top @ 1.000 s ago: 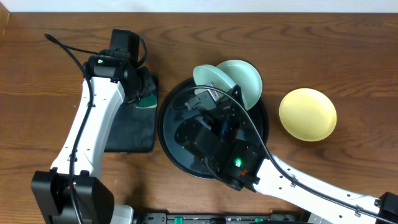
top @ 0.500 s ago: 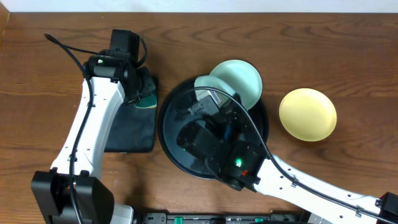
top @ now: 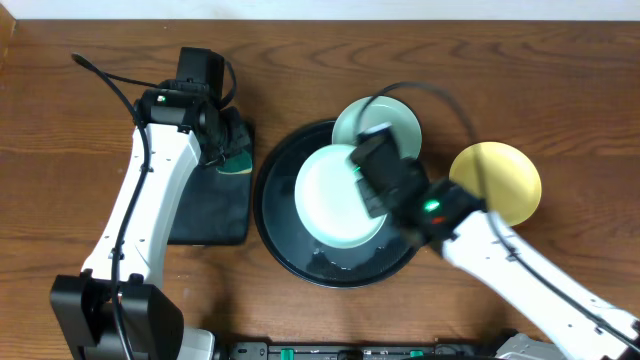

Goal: Clean dirty plates on tray and stack at the side
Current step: 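Carry pale green plate with right gripper onto the yellow plate, then release pale green plate onto yellow plate and raise right gripper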

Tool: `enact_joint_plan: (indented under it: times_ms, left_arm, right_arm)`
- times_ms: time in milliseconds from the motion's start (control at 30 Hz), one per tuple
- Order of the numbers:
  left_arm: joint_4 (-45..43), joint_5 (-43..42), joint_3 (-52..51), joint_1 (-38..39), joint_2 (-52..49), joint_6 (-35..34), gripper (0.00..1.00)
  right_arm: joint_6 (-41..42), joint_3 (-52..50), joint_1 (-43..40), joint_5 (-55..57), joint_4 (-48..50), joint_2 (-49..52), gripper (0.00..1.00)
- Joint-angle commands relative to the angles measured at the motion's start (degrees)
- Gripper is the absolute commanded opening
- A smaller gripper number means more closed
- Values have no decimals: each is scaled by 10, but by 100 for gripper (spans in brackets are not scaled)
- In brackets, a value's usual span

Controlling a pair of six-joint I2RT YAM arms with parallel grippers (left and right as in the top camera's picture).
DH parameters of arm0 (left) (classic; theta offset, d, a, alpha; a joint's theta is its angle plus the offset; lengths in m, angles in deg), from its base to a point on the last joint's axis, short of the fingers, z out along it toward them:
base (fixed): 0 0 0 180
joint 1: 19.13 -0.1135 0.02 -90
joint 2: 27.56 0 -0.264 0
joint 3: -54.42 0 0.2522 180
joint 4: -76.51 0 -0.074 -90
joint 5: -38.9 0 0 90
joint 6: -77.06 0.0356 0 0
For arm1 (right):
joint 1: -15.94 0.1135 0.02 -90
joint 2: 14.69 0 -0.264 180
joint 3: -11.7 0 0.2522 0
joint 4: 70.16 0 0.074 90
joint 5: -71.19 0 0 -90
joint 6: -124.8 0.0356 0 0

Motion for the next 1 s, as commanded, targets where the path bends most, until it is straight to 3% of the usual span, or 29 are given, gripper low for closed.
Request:
enact_joint_plan:
  times_ms: [0,267,467,733,967]
  left_arm:
    - [0,5,8,0,2,8,7]
    - [-1,5,8,0,2,8,8]
    - [-1,5,8,0,2,8,8]
    - [-1,5,8,0,2,8,7]
    - [-1,5,8,0,1,8,7]
  right_arm:
    - [17,7,-81,-139,1,-51,1]
    - [24,7,-295,-183,-38,-103,1]
    - [27,5,-451,-103,-82,-83,1]
    - [29,5,-580,-99,-89,-10,1]
    - [28,5,-621,-99,-87,64,1]
